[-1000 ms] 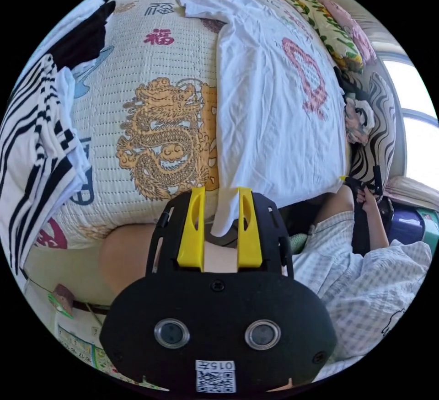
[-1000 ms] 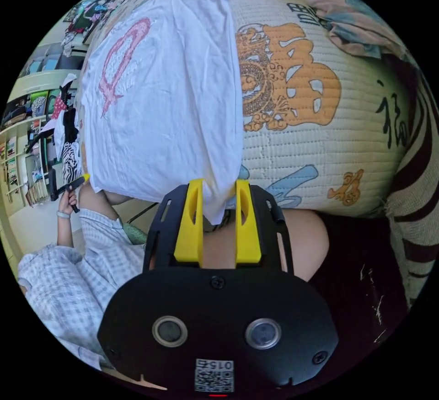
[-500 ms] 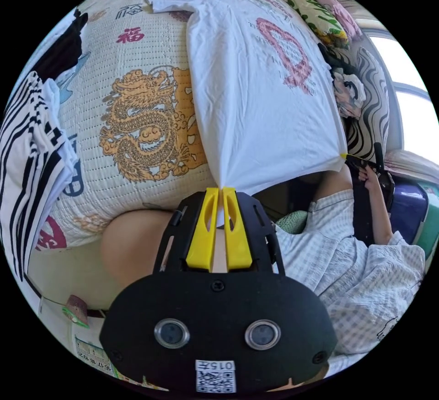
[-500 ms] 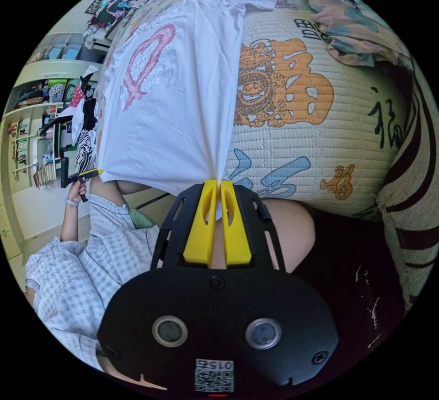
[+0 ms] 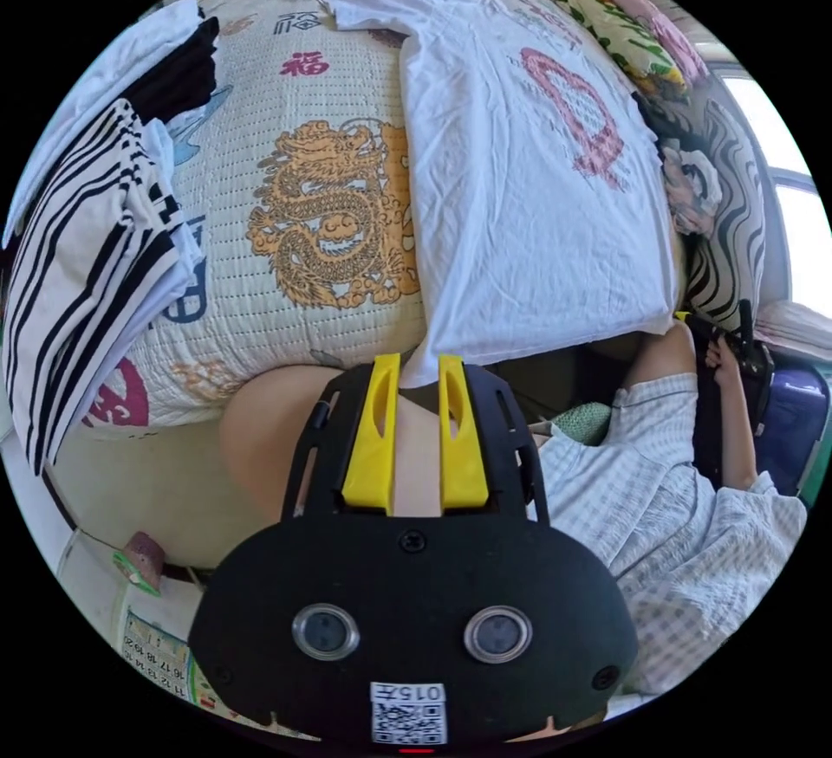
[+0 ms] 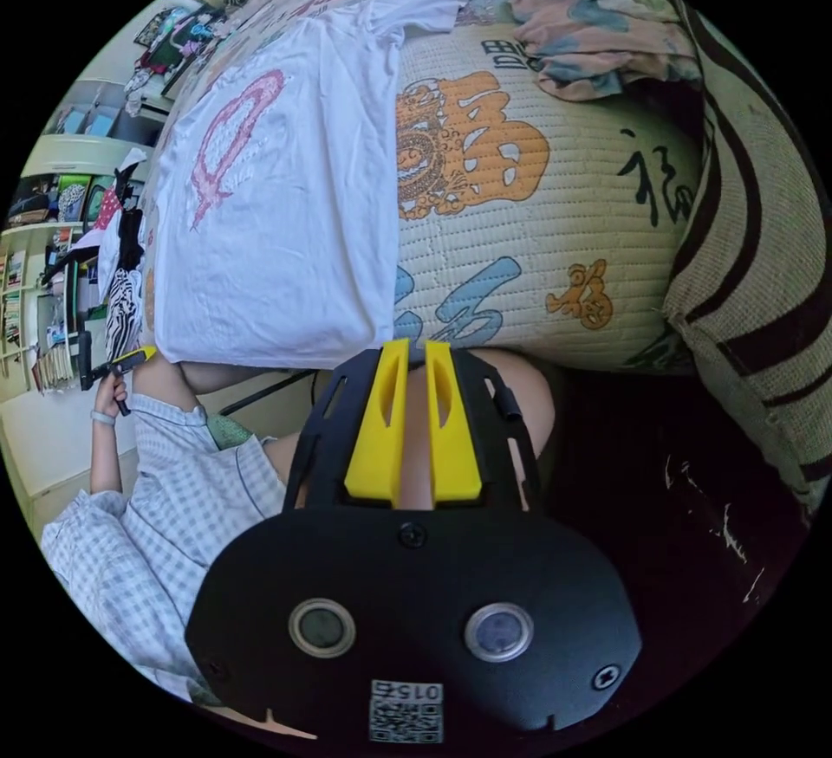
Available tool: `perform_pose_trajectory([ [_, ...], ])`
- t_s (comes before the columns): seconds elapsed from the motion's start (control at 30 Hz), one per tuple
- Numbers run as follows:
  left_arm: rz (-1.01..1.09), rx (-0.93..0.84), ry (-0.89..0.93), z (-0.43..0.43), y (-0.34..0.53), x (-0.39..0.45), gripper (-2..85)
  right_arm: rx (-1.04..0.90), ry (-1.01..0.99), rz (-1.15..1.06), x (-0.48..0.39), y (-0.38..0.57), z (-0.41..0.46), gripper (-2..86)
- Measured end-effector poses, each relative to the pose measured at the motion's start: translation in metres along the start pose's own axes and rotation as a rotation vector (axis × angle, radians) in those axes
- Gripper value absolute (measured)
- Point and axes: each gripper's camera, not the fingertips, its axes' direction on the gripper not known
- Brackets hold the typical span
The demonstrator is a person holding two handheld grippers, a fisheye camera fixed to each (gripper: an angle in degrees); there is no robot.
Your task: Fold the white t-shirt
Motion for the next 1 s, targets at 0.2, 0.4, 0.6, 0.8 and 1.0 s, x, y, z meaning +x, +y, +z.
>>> perform_pose_trajectory([
  [0.2,0.018,-0.139,0.001,0.071,-0.037,0.031,6.6,-0.096,-0.023,-0.025,-0.022,-0.008,0.025,3.2],
  [0.4,0.041,-0.13,-0.03,0.112,-0.045,0.055,0.2,-0.106,0.082,-0.095,-0.043,0.005,0.017,-0.7],
  [0.6,0.085,-0.134,-0.173,0.167,-0.058,0.096,0.7,-0.057,0.149,-0.085,-0.051,0.021,0.013,-0.9],
  [0.8,0.075,-0.109,-0.217,0.213,-0.066,0.124,4.2,0.043,0.285,-0.159,-0.086,0.041,-0.008,0.1],
  [1.0,0.046,0.034,-0.325,0.237,-0.072,0.163,6.1,0.192,0.394,-0.27,-0.134,0.06,-0.043,1.5],
])
